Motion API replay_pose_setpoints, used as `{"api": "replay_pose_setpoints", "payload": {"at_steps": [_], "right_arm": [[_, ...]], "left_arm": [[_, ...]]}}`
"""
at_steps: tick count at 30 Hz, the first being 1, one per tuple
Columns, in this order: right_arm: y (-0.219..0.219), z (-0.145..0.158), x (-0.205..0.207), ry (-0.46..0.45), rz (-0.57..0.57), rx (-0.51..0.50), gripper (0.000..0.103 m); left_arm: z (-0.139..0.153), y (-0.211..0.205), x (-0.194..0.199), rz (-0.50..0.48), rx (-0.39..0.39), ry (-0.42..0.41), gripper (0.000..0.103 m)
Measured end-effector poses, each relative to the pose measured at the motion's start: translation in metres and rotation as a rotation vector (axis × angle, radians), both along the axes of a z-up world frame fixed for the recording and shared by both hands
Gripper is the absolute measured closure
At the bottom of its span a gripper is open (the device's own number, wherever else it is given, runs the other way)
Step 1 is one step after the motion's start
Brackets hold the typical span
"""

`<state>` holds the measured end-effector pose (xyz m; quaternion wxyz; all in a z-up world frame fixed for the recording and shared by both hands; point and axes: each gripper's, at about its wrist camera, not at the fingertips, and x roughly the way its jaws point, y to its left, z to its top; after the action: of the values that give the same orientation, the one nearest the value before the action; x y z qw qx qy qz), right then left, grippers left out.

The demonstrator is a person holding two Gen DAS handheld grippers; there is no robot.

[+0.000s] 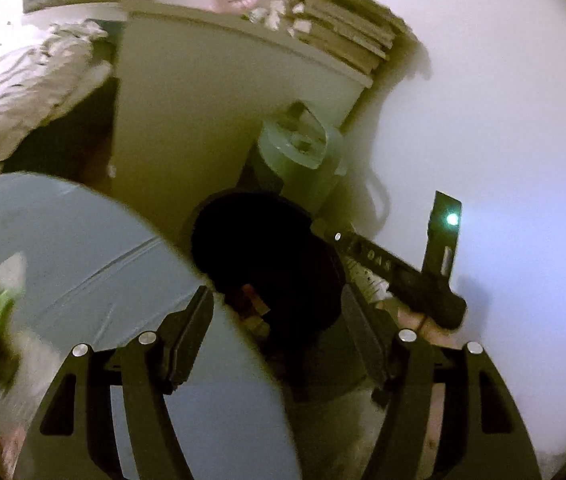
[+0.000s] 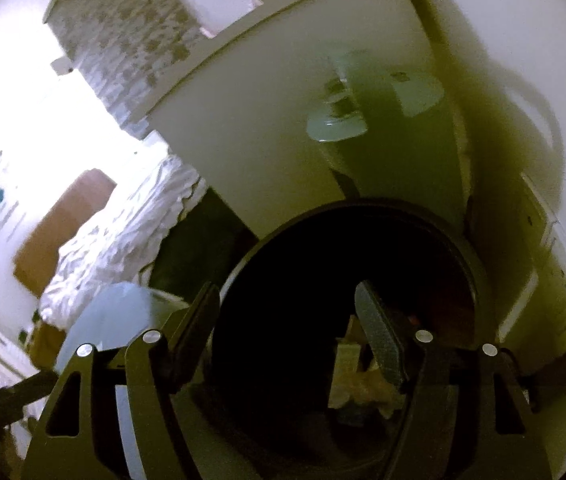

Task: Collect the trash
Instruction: 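Carry both items to the black bin and open both grippers, then grasp a silver wrapper with the right gripper while the left grasps a maroon bottle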

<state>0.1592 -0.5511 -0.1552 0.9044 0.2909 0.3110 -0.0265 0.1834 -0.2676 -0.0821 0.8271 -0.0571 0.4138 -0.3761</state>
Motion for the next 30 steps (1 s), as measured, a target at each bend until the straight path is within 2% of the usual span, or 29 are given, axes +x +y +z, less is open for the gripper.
{"api": "replay_pose_setpoints", "payload": {"at_steps": [4,8,12,15,19,22,27,30], "right_arm": [[0.025,0.01,-0.009,-0.023,0.058,-0.038,0.033],[0.066,0.027,-0.023,-0.081,0.157,-0.074,0.033],[0.13,0.044,-0.037,-0.104,0.34,-0.039,0.033],[0.198,0.064,-0.047,-0.119,0.501,-0.044,0.033],[0.293,0.088,-0.044,-0.063,0.672,-0.114,0.036],[0.347,0.089,-0.023,0.05,0.741,-0.098,0.044],[0.397,0.064,0.002,0.239,0.74,-0.184,0.052],[0.408,0.048,0.009,0.306,0.708,-0.265,0.057]], "left_arm": [[0.003,0.058,-0.028,0.078,0.002,-0.008,0.036],[-0.001,0.134,-0.052,0.202,0.039,-0.032,0.036],[-0.013,0.209,-0.064,0.326,0.102,-0.054,0.036],[-0.024,0.254,-0.066,0.386,0.177,-0.076,0.038],[-0.036,0.277,-0.055,0.357,0.257,-0.105,0.038],[-0.044,0.283,-0.048,0.292,0.298,-0.14,0.038],[-0.064,0.287,-0.041,0.17,0.354,-0.136,0.053],[-0.074,0.278,-0.038,0.098,0.393,-0.141,0.054]]}}
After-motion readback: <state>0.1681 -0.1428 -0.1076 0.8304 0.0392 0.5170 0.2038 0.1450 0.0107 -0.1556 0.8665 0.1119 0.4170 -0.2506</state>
